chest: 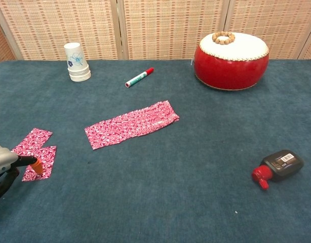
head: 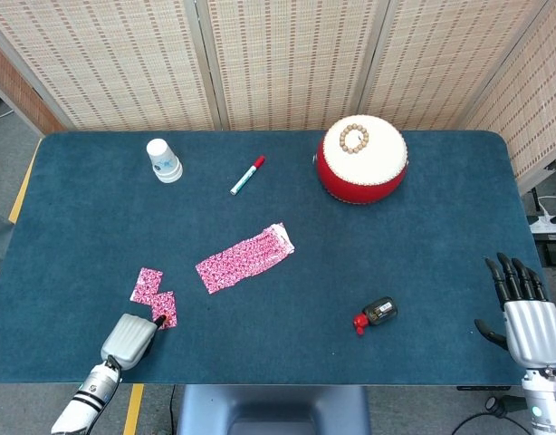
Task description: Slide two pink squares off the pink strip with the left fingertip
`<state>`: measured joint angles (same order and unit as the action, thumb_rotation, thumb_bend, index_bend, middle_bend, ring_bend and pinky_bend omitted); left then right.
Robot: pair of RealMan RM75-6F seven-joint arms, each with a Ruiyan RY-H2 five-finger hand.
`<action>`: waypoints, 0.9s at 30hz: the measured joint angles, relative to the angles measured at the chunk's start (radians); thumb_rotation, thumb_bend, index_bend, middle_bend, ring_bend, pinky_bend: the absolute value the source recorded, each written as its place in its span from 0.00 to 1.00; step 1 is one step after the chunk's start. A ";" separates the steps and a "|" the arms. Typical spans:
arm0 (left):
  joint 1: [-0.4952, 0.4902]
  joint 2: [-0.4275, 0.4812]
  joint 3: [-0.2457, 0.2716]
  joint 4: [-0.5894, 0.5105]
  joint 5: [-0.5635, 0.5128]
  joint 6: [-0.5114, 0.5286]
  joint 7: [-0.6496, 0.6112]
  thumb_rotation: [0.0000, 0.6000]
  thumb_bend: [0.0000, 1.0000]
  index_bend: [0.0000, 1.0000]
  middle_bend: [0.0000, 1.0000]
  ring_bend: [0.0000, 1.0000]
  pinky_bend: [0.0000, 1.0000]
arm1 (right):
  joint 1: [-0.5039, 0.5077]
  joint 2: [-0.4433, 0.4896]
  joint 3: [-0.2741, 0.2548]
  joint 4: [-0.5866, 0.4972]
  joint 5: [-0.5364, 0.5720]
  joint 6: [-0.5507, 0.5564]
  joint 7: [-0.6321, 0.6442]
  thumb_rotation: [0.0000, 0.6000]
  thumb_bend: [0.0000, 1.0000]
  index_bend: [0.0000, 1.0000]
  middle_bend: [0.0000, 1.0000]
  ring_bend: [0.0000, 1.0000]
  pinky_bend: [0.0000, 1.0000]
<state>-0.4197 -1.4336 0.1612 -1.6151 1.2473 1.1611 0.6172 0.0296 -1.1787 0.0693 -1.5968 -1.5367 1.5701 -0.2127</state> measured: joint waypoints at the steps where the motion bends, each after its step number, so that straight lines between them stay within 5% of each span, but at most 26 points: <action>1: 0.003 0.002 -0.002 -0.003 0.000 -0.001 0.001 1.00 0.83 0.30 0.72 0.75 0.63 | 0.000 0.000 0.000 0.000 -0.001 0.001 0.002 1.00 0.05 0.00 0.00 0.00 0.12; 19: 0.043 0.048 -0.002 -0.053 0.019 0.013 0.021 1.00 0.83 0.30 0.72 0.75 0.63 | 0.000 -0.001 -0.001 0.001 0.000 -0.002 0.000 1.00 0.05 0.00 0.00 0.00 0.12; 27: 0.058 0.051 -0.017 -0.044 0.092 0.061 -0.015 1.00 0.83 0.15 0.72 0.75 0.63 | 0.001 -0.002 0.002 0.001 0.004 -0.004 0.000 1.00 0.05 0.00 0.00 0.00 0.12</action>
<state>-0.3613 -1.3823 0.1438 -1.6587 1.3393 1.2220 0.6026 0.0305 -1.1804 0.0709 -1.5962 -1.5323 1.5664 -0.2131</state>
